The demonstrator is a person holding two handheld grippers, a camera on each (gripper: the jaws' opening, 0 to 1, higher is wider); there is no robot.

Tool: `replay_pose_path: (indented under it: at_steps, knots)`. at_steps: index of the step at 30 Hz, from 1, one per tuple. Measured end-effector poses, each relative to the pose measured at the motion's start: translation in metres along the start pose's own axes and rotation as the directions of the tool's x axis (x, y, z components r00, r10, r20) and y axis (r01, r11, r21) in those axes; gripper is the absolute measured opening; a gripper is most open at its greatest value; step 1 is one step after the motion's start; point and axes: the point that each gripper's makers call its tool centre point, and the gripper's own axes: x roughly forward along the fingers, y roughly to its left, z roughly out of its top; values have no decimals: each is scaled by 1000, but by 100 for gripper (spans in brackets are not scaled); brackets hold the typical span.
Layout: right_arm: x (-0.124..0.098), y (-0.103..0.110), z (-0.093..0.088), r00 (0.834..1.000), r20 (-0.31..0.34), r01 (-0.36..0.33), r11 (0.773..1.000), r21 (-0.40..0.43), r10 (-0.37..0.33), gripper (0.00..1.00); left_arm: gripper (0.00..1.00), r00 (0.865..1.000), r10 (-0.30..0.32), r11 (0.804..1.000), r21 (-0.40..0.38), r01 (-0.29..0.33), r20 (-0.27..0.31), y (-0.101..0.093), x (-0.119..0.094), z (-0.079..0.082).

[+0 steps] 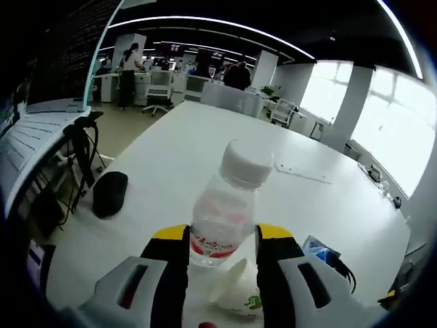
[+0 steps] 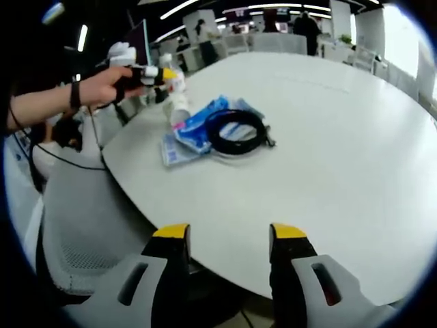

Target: Arrange the tabletop items into an orderly group along one side of the table until the central work area is clear of visible clutter.

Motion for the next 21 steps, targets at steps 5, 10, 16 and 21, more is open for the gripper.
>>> replay_pose_path:
  at_steps: [5, 10, 16, 21]
  knots:
    - [1, 1, -2, 1000, -2, -3, 1000, 6, 3, 46, 38, 1000, -7, 1000, -7, 7, 9, -2, -9, 1]
    - [3, 1, -2, 1000, 3, -5, 1000, 14, 5, 46, 39, 1000, -12, 999, -33, 12, 6, 0, -25, -9]
    - [6, 5, 1, 1000, 16, -13, 1000, 12, 13, 47, 40, 999, -15, 999, -46, 13, -33, 1, -40, -35]
    - [7, 6, 4, 999, 29, -16, 1000, 19, 16, 47, 40, 997, -30, 997, -74, 24, -73, -4, -52, -62]
